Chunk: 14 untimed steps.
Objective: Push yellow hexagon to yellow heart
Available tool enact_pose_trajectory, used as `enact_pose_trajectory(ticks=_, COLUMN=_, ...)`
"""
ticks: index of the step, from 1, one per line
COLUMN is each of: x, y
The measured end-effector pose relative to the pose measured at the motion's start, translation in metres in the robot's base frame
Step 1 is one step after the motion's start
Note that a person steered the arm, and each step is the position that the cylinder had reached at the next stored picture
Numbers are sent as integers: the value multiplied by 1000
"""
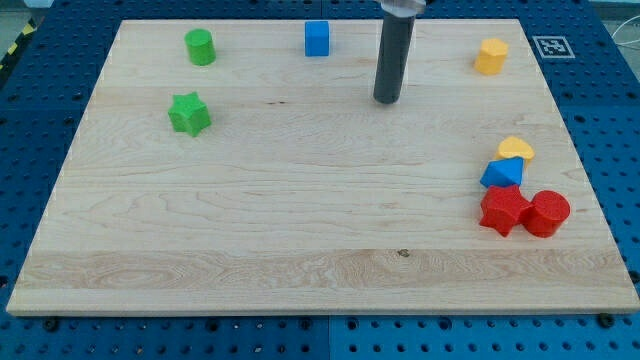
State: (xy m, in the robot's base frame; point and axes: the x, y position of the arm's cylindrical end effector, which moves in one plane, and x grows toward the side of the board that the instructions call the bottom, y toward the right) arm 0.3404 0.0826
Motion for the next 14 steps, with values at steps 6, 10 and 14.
enact_pose_trajectory(ticks=6, x=-91, y=160)
enact_pose_trajectory(ticks=10, x=-7, y=125)
enact_pose_trajectory(ticks=14, x=39, y=76)
